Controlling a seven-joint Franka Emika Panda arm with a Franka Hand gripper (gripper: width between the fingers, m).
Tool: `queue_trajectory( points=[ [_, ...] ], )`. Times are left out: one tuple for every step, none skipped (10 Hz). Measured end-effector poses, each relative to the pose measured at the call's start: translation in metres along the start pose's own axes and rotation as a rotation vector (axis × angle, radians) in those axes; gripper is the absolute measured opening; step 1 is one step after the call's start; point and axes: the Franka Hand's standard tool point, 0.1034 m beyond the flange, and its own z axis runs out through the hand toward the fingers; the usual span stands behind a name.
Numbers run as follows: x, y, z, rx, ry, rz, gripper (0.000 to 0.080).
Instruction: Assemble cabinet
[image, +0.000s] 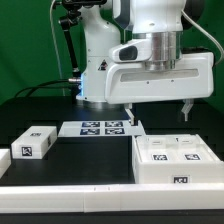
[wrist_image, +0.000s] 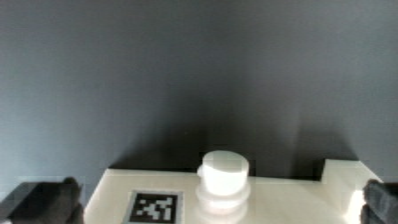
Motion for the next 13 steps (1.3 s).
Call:
queue_trajectory(
  points=[
    [0.000,0.000,0.000,0.001,0.000,-0.002,0.0796],
    [0.000,0.000,0.000,0.001,0.000,-0.003,0.0796],
    [0.000,0.000,0.000,0.001,0.000,-0.004,0.0796],
    [0.000,0.000,0.000,0.001,0.000,-0.004,0.0796],
    [0.000,0.000,0.001,0.001,-0.001,-0.004,0.0796],
    [-0.005,0.003,0.010,-0.001,-0.017,0.018,0.0796],
    [-0.005,0.007,0.015,0.001,-0.030,0.048,0.0796],
    [0.002,0.006,0.017,0.003,-0.033,0.067,0.0796],
    [0.011,0.007,0.023,0.007,-0.028,0.073,0.0796],
    [0.015,0.006,0.031,0.010,-0.027,0.078,0.0796],
    [0.016,0.001,0.033,0.011,-0.027,0.073,0.0796],
    [0.016,0.002,0.032,0.011,-0.027,0.067,0.0796],
    [0.016,0.001,0.033,0.011,-0.028,0.067,0.0796]
  ],
)
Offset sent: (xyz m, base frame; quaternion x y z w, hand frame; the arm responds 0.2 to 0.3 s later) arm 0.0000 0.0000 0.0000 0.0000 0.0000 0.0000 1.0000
